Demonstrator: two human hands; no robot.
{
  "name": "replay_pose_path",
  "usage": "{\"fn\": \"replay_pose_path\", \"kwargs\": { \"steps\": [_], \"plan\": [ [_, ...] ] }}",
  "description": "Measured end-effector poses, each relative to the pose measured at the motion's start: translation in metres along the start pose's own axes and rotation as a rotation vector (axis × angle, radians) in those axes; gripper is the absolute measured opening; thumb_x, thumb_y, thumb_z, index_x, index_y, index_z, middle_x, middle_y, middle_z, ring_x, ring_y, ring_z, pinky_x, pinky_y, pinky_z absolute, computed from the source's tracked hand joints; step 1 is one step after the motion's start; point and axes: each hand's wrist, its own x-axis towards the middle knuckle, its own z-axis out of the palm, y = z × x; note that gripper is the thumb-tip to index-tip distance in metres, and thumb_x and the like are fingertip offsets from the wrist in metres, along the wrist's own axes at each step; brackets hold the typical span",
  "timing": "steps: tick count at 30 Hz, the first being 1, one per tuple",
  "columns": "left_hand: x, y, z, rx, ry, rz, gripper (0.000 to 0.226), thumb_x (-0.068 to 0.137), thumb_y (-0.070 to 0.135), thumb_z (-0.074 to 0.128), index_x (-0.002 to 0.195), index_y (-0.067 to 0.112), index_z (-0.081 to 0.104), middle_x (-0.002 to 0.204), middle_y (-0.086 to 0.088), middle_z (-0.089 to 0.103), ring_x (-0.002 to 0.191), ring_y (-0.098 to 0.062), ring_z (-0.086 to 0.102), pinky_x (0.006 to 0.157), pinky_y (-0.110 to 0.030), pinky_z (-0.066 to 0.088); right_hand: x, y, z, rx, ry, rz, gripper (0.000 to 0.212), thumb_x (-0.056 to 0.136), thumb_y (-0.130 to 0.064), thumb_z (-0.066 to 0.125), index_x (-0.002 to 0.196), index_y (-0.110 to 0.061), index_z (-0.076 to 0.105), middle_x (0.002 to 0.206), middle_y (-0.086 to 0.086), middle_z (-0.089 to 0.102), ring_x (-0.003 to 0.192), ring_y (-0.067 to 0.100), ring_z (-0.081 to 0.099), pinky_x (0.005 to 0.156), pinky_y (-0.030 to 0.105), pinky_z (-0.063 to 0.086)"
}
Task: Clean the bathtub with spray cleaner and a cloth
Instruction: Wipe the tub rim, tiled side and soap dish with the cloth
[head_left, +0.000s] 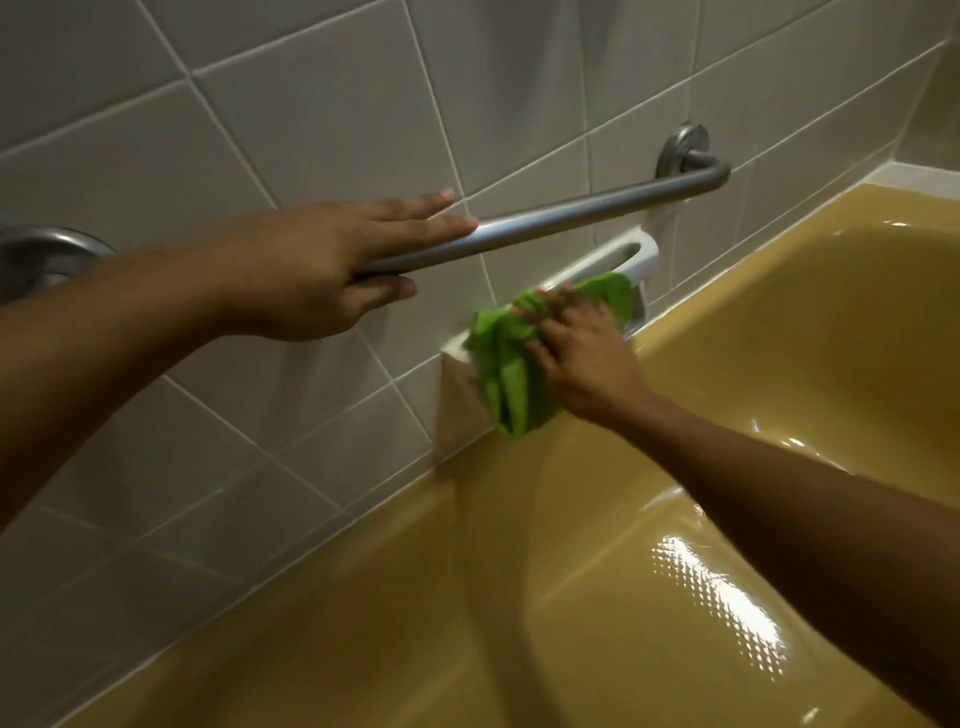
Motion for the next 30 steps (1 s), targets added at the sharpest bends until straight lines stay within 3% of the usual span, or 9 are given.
{"fn": "replay_pose_path", "kwargs": {
  "steps": [5,8,12,14,17,19,21,25,30],
  "plan": [
    [-0.006,0.0,0.003,0.025,0.023,-0.022,0.067,0.099,0.048,0.044,0.153,0.066,0.007,0.166,0.032,0.004,0.154,-0.013,0.024,0.122,-0.049,0.03,0.026,0.077,-0.033,0.143,0.12,0.344,0.046,0.105,-0.044,0.037,0.13,-0.015,0.063,0.146,0.015,0.05,0.134,0.037,0.042,0.114,0.054,0.035],
    [-0.007,0.0,0.006,0.101,0.068,0.009,0.069,0.103,0.039,0.043,0.156,0.061,0.005,0.169,0.024,0.01,0.151,-0.019,0.031,0.117,-0.052,0.037,0.03,0.071,-0.023,0.241,0.14,0.357,0.042,0.103,-0.042,0.041,0.134,-0.022,0.061,0.149,0.01,0.048,0.133,0.039,0.045,0.109,0.058,0.041],
    [-0.01,0.002,0.016,0.332,0.121,0.026,0.071,0.102,0.034,0.035,0.16,0.051,0.0,0.171,0.01,0.017,0.144,-0.03,0.043,0.101,-0.057,0.051,0.008,0.024,0.007,0.244,0.202,0.271,0.047,0.102,-0.047,0.039,0.142,-0.031,0.057,0.162,-0.002,0.035,0.15,0.044,0.018,0.117,0.062,0.031],
    [-0.016,0.003,0.024,0.484,0.192,0.028,0.077,0.102,0.021,0.043,0.163,0.043,0.003,0.171,0.0,0.019,0.14,-0.037,0.047,0.098,-0.059,0.052,-0.011,-0.002,0.015,0.352,0.215,0.249,0.044,0.104,-0.044,0.043,0.146,-0.034,0.053,0.164,-0.006,0.031,0.153,0.04,0.017,0.119,0.06,0.031],
    [-0.047,0.007,0.05,0.651,0.355,0.036,0.071,0.102,0.007,0.047,0.164,0.029,0.021,0.172,-0.009,0.015,0.155,-0.039,0.022,0.119,-0.064,0.028,-0.052,-0.038,0.026,0.69,0.275,0.272,0.038,0.106,-0.038,0.048,0.144,-0.037,0.055,0.156,-0.008,0.046,0.141,0.019,0.045,0.11,0.045,0.047],
    [-0.081,0.006,0.094,0.629,0.421,0.047,0.063,0.1,0.02,0.045,0.161,0.025,0.031,0.171,-0.012,0.015,0.158,-0.038,0.01,0.123,-0.066,0.013,-0.085,-0.052,0.037,0.859,0.27,0.373,0.033,0.107,-0.033,0.05,0.138,-0.037,0.061,0.133,-0.007,0.065,0.122,0.009,0.06,0.096,0.035,0.055],
    [-0.119,0.0,0.155,0.503,0.337,0.053,0.061,0.1,0.032,0.043,0.16,0.025,0.035,0.171,-0.013,0.017,0.158,-0.038,0.012,0.121,-0.067,0.016,-0.112,-0.056,0.052,1.007,0.231,0.536,0.027,0.107,-0.031,0.051,0.127,-0.031,0.068,0.112,-0.005,0.074,0.107,0.012,0.068,0.091,0.039,0.059],
    [-0.192,-0.035,0.271,0.378,0.036,-0.034,0.061,0.102,0.046,0.036,0.16,0.027,0.034,0.171,-0.009,0.019,0.157,-0.034,0.02,0.123,-0.057,0.017,-0.139,-0.05,0.077,1.083,0.218,0.723,0.023,0.106,-0.037,0.052,0.107,-0.028,0.073,0.105,0.004,0.073,0.107,0.03,0.068,0.094,0.055,0.056],
    [-0.239,-0.078,0.35,0.372,-0.137,0.024,0.06,0.104,0.051,0.03,0.159,0.027,0.036,0.172,-0.006,0.018,0.157,-0.032,0.021,0.126,-0.049,0.008,-0.132,-0.058,0.11,0.952,0.293,0.728,0.03,0.103,-0.045,0.048,0.124,-0.036,0.068,0.113,-0.003,0.069,0.107,0.025,0.065,0.089,0.059,0.057]
  ]
}}
